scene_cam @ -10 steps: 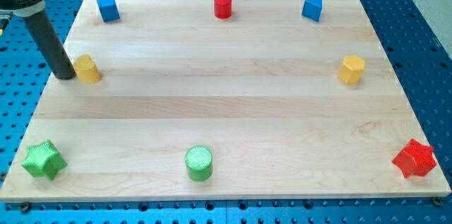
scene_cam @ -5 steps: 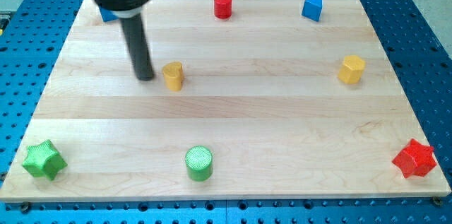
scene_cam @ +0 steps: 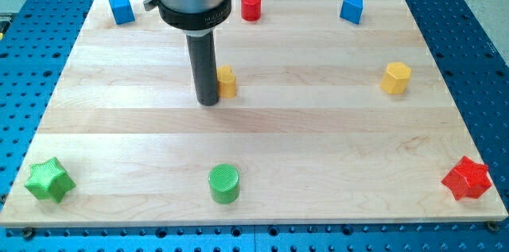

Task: Move the heart vertical to the green circle

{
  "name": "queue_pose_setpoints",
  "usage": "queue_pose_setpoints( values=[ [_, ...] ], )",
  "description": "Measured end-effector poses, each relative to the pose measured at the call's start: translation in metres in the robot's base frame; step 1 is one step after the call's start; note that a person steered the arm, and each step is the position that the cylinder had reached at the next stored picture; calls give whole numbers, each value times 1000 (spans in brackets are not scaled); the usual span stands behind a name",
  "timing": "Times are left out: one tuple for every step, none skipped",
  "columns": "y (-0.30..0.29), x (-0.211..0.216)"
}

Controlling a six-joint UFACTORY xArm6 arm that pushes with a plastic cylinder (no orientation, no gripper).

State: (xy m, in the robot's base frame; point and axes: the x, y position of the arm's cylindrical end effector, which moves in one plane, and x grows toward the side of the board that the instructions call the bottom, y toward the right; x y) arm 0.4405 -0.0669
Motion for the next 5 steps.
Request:
queue_pose_setpoints(
  values=[
    [0,0],
    [-17,9],
    [-3,42],
    [105,61],
    [174,61]
  ],
)
